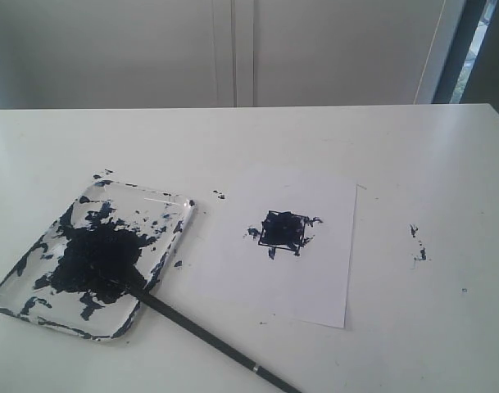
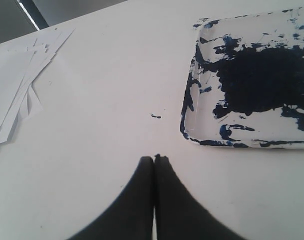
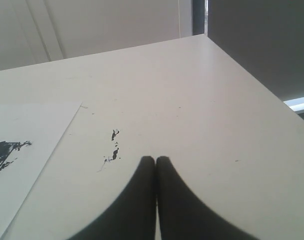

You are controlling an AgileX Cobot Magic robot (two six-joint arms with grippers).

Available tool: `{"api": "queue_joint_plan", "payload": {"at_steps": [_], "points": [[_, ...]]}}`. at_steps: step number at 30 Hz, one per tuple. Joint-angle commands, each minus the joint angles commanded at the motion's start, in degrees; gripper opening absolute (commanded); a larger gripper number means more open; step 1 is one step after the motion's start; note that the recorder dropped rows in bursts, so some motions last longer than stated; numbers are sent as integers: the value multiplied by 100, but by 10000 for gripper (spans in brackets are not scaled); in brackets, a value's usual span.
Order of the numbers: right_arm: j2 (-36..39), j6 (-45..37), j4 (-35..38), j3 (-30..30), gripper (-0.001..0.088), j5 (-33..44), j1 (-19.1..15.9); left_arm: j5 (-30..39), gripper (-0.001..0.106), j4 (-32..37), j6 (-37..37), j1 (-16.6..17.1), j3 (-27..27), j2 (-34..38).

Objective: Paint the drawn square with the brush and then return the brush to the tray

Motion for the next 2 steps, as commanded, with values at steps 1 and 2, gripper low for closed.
{"api": "queue_joint_plan", "payload": {"at_steps": [1,2], "points": [[0,0,0,0,0,0,0,0,0,0,0,0,0,0],[0,0,0,0,0,0,0,0,0,0,0,0,0,0]]}}
